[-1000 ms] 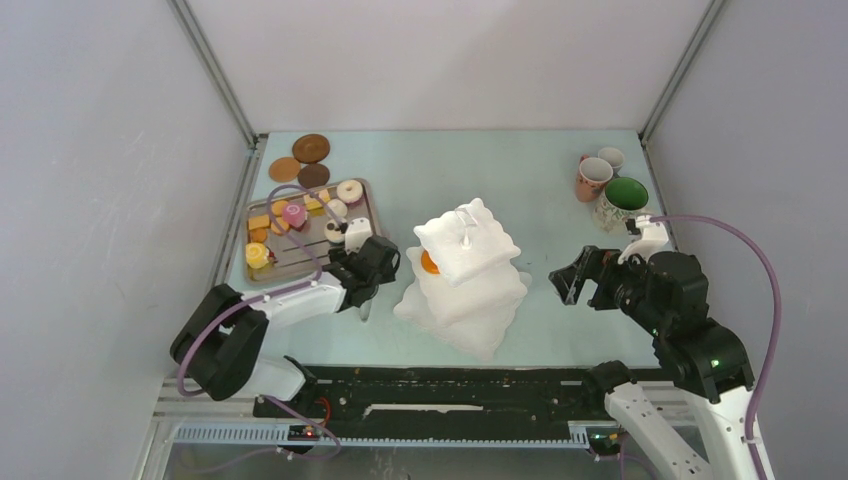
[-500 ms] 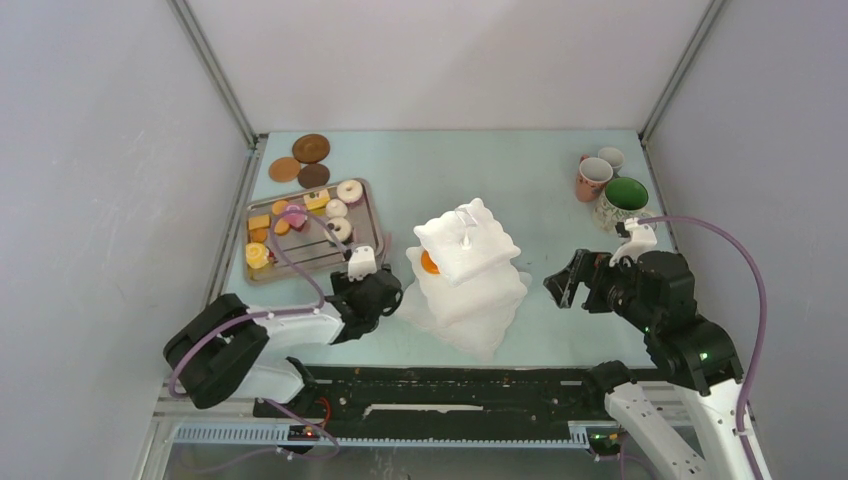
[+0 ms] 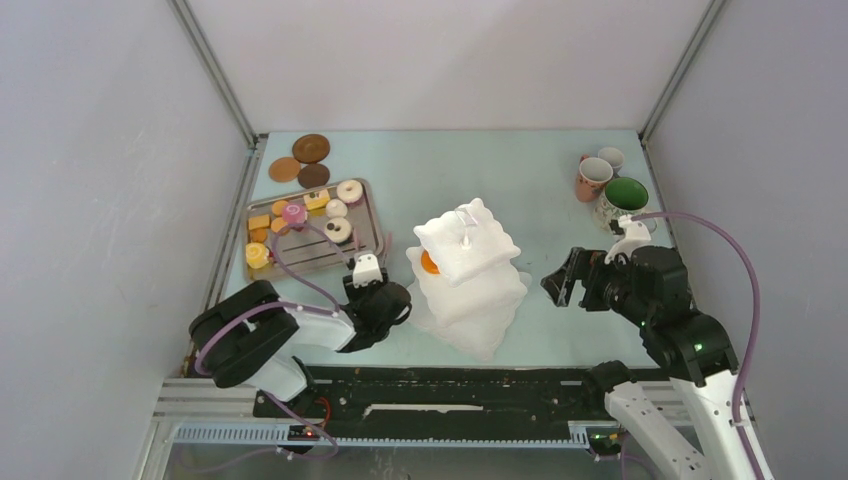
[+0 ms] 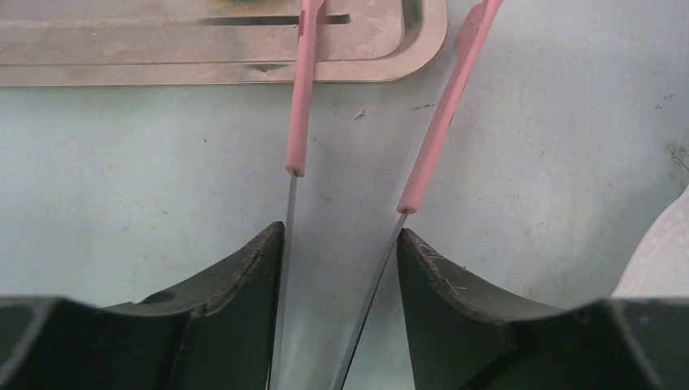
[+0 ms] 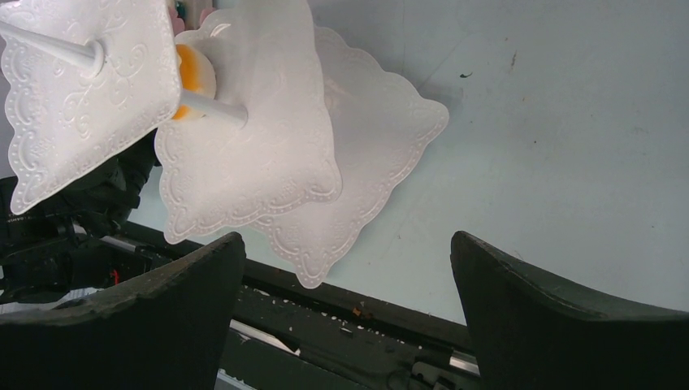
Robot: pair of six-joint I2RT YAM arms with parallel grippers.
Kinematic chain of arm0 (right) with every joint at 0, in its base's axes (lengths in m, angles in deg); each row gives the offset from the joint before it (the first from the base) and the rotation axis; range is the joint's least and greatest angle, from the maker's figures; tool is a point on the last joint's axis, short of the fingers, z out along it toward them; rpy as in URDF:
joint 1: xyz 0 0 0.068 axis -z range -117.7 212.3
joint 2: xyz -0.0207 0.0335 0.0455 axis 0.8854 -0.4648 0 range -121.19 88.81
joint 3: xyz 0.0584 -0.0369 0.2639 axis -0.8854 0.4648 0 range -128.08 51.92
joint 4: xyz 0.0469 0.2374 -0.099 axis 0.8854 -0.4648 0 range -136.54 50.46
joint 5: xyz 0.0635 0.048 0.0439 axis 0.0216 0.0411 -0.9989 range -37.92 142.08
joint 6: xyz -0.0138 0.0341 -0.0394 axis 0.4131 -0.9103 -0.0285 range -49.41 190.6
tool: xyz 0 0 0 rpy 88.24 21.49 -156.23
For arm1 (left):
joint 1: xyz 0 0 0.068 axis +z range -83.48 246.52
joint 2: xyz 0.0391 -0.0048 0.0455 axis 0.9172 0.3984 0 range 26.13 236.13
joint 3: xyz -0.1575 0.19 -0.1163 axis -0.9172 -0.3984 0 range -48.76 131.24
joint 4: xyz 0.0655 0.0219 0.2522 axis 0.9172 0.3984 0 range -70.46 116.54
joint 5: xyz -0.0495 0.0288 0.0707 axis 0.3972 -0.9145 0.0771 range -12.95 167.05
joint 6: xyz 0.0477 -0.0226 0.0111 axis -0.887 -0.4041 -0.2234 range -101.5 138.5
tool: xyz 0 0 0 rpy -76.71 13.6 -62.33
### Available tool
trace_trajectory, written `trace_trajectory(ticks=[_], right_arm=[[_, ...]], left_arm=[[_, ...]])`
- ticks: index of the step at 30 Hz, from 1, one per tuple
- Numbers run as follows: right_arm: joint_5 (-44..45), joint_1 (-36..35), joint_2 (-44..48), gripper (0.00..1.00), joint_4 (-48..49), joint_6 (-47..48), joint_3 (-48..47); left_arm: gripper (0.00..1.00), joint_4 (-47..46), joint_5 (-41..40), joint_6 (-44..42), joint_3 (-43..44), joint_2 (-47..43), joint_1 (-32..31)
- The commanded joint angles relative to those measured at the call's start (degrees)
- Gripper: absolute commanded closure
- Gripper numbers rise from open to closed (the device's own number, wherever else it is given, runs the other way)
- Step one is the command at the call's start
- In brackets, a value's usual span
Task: Serve the afternoon tea
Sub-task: Pick up the clamp from the center of the board, then pick up the desert from the tray.
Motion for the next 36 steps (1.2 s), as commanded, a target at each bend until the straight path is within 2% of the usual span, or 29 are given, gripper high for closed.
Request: trace_trajectory(ticks=[1,7,13,21,27,30,36], right_arm=[[-1.6,-0.5,-0.8,0.0,2.9,-0.3,-0.1],[-2.0,-0.5,0.1,0.0,4.3,-1.3,-0.2],[-0.8,-0.6,1.1,0.0,4.7,-1.8,-0.7],[1.2,-0.5,3.1,0.0,6.4,-2.4,-0.7],[2.0,-0.4,4.0,0.0,7.8,-3.0,-0.9],[2.7,-0.4,4.1,0.0,7.7,-3.1,-0.9],[4.0,-0.4,3.9,0.0,8.9,-2.2,-0.9]], left_arm=[[0.48,4.9,0.7,1.5,-1.2,0.7,-0.4],[0.58,15.1,1.2,2.5,2.1,-6.4,-0.3],[0.58,29.1,2.9,1.9,7.7,-15.4,-0.1],[0.59,47.7,13.8,1.6,17.3,-23.8,3.3],[0.6,61.4,28.6,-1.7,29.2,-26.9,12.4],[0.6,67.7,33.0,-3.4,35.7,-27.8,17.0],[0.61,72.8,45.8,-5.7,42.0,-27.3,28.3]])
